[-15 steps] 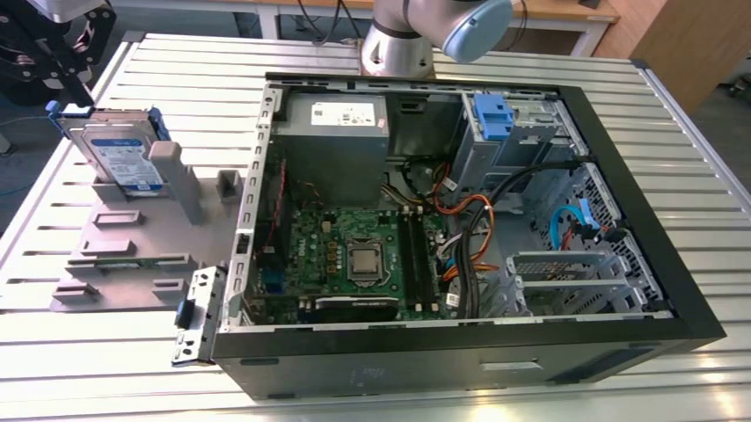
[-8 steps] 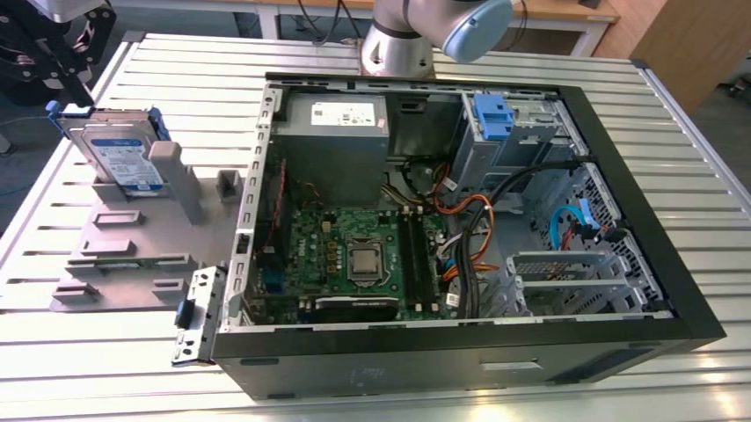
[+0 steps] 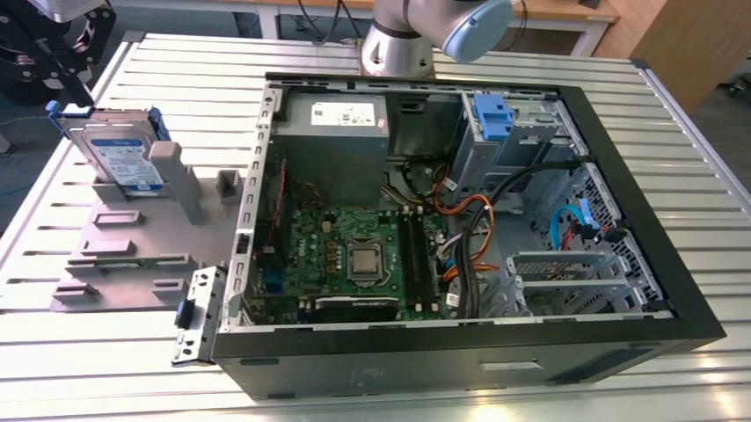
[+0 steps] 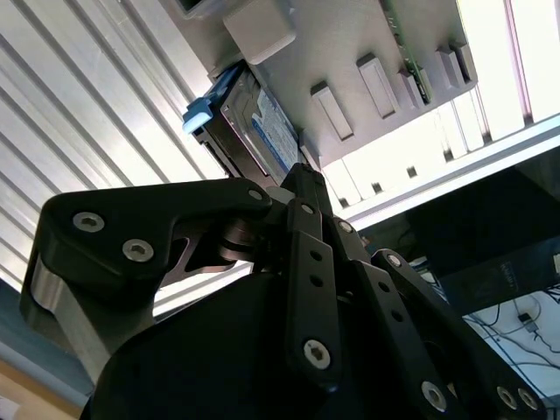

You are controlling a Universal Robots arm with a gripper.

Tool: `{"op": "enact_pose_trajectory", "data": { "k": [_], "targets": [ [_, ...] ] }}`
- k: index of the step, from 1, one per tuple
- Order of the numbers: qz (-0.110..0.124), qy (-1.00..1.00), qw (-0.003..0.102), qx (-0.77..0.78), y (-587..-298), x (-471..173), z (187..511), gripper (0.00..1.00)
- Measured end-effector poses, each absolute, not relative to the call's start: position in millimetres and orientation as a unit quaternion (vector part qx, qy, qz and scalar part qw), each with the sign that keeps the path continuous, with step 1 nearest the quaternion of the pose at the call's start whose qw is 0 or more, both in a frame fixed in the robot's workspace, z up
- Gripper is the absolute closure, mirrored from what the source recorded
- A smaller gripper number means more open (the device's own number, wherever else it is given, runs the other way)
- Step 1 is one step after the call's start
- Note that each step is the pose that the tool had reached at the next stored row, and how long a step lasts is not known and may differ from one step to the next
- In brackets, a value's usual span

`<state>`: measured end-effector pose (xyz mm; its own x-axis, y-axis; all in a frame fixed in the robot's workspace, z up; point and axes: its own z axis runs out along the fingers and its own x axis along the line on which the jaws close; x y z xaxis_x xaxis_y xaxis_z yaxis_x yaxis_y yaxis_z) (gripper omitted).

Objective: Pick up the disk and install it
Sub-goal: 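Pick up the disk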

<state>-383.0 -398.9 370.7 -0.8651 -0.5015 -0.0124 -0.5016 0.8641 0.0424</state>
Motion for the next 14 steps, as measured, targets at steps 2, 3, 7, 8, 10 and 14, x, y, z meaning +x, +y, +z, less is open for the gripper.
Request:
{"op": "enact_pose_trajectory", "data": {
  "k": [2,3,7,8,10,14],
  "targets": [
    [0.022,0.965,0.0,-0.26,-398.9,-383.0,370.7,0.89],
    [0.022,0.965,0.0,-0.261,-398.9,-383.0,370.7,0.89],
    [0.022,0.965,0.0,-0.262,-398.9,-383.0,370.7,0.89],
    [0.022,0.965,0.0,-0.262,-398.9,-383.0,370.7,0.89],
    [0.022,0.965,0.0,-0.262,-398.9,-383.0,370.7,0.89],
    [0.022,0.964,0.0,-0.263,-398.9,-383.0,370.7,0.89]
  ]
}}
